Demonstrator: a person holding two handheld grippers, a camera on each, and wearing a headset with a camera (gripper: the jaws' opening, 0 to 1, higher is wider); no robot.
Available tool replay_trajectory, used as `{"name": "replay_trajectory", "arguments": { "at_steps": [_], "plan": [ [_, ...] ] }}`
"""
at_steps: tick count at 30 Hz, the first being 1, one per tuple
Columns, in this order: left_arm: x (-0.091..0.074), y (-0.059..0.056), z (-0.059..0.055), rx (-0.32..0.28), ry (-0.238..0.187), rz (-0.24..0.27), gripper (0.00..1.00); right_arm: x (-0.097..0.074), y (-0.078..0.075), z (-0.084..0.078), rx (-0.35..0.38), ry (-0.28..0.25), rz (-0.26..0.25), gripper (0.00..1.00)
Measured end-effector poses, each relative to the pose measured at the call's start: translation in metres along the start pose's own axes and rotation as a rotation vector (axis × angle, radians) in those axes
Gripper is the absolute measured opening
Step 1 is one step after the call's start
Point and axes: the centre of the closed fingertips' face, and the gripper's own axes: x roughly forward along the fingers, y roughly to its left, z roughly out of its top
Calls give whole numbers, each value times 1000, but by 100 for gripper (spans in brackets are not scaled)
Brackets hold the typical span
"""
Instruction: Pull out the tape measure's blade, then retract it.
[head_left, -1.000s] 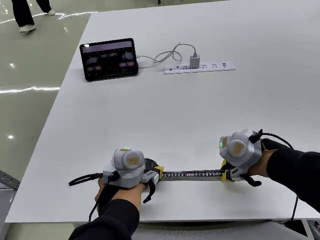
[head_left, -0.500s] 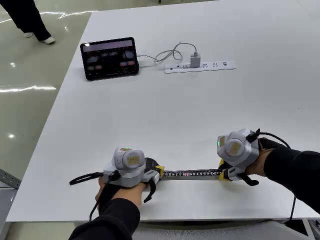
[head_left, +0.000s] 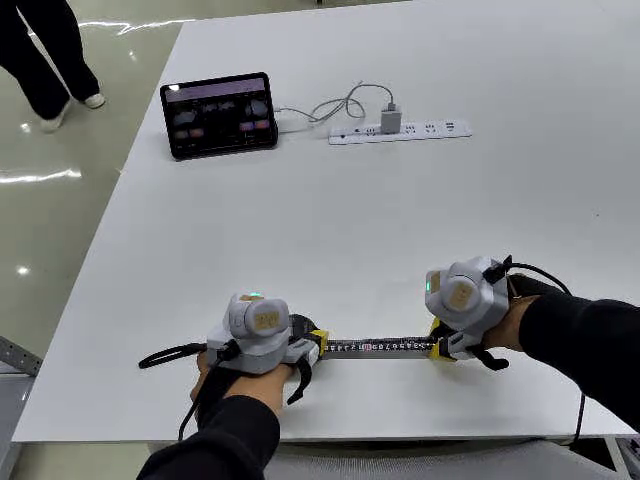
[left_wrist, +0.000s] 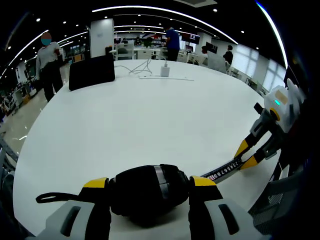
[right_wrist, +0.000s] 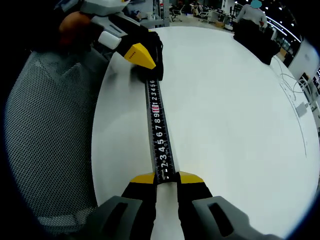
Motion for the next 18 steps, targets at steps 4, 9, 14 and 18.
{"name": "replay_trajectory", "arguments": {
  "at_steps": [4,9,14,18],
  "plan": [
    [0,0,0,-1,0,0,59,1,0,3,-2,0,1,11],
    [0,0,0,-2,0,0,59,2,0,6,-2,-2,1,11],
    [0,0,0,-2,-1,0,59,4,1,9,2,-3,4,11],
    [0,0,0,-2,0,0,59,5,1,12,1,-5,5,11]
  ]
}}
